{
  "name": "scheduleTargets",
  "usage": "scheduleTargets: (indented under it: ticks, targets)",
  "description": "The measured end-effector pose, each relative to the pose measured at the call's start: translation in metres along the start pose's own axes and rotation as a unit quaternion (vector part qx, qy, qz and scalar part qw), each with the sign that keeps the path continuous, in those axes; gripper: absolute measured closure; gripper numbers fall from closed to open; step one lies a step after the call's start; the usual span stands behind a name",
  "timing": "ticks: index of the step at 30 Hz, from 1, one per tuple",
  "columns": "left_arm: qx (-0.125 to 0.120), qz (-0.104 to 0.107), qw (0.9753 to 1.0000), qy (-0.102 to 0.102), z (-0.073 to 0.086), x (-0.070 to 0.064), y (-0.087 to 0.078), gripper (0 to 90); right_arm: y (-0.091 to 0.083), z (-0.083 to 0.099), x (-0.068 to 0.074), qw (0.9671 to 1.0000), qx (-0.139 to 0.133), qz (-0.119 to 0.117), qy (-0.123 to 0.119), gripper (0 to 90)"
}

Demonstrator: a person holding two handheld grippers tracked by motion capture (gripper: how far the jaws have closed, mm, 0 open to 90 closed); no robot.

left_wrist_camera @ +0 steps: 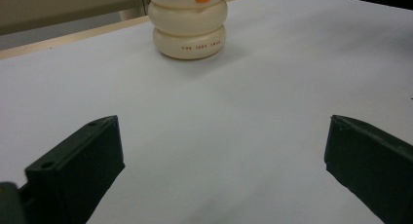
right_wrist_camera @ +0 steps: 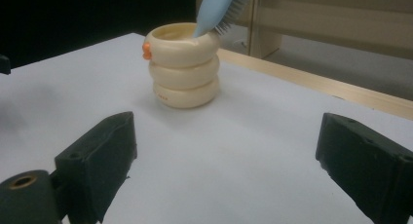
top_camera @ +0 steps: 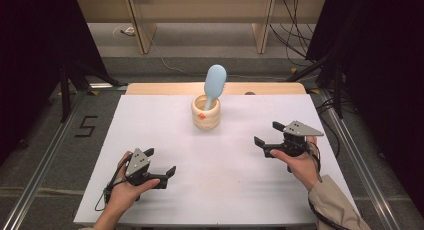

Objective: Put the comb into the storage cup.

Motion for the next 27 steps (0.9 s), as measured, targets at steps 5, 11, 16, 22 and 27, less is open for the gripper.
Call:
scheduleTargets:
  ticks: [5, 11, 16, 22, 27]
  targets:
    - [0.0, -0.001, 1.0, 0.0, 0.0, 0.0, 0.0, 0.2, -0.008, 0.006, 0.001, 1.0, 0.005, 0.0, 0.001, 8.8]
    - [-0.001, -0.001, 1.0, 0.0, 0.0, 0.0, 0.0, 0.3, -0.014, 0.013, 0.004, 0.9999, 0.01, -0.002, 0.003, 8.8]
    - [0.0, -0.001, 1.0, 0.001, 0.0, 0.0, 0.0, 0.2, -0.018, 0.018, 0.006, 0.9999, 0.015, -0.003, 0.005, 8.8]
    - [0.0, -0.001, 1.0, 0.002, 0.0, 0.0, 0.0, 0.2, -0.024, 0.024, 0.008, 0.9998, 0.02, -0.004, 0.004, 8.8]
    - [0.0, 0.0, 1.0, 0.002, 0.0, 0.0, 0.0, 0.3, -0.028, 0.029, 0.009, 0.9997, 0.024, -0.005, 0.004, 8.9]
Point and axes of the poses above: each handheld gripper's, and its own axes: y roughly forward along the jaws, z roughly out of its underside, x roughly to its left, the point moved 3 cm from there along y, roughly forward along the jaws, and after that the axes turned 13 degrees about -z, right-handed, at the moved point
